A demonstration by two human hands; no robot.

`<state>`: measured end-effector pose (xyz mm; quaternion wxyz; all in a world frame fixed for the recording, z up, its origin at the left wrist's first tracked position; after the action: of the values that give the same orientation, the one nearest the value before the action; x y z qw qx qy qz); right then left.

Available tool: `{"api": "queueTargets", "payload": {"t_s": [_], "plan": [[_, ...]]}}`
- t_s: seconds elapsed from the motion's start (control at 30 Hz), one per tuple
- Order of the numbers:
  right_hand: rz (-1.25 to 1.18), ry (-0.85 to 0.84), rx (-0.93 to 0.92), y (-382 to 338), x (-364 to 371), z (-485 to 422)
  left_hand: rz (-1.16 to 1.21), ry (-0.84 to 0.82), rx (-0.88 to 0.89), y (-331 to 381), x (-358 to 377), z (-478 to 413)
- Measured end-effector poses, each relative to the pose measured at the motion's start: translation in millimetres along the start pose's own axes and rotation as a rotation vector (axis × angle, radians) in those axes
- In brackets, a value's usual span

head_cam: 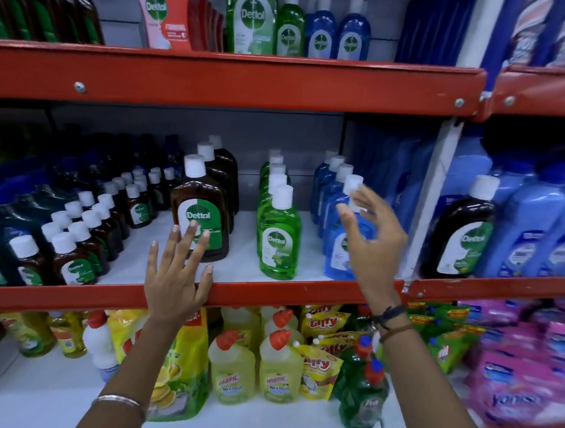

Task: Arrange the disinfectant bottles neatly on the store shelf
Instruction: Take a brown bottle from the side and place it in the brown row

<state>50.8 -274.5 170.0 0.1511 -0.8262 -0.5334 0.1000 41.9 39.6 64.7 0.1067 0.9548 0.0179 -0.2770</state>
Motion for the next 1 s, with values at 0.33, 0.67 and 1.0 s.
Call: {"api": "queueTargets", "payload": {"t_s": [0.33,0.67,1.0], "plan": [[0.486,0.102,0.351,129,-148,14,-0.009,-0.010,-0.015,2,0,1],[0.613,0.027,0.422,150,-159,11,0.001,0.012,-0.018,6,-4,0],[0.587,0.276,0.260,56,-151,15,0.050,-0.009,-0.003,6,-4,0]]}}
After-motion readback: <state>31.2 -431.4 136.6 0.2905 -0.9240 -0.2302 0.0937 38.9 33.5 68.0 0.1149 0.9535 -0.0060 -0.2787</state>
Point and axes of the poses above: each hand's wrist, its own z-axis away from the middle knuckle, its own x-axis out of the palm, y = z × x, the point moved 9 cm from there along -z, towards the middle knuckle, and after that the axes turned 13 degrees about -x, right-handed, at the moved point
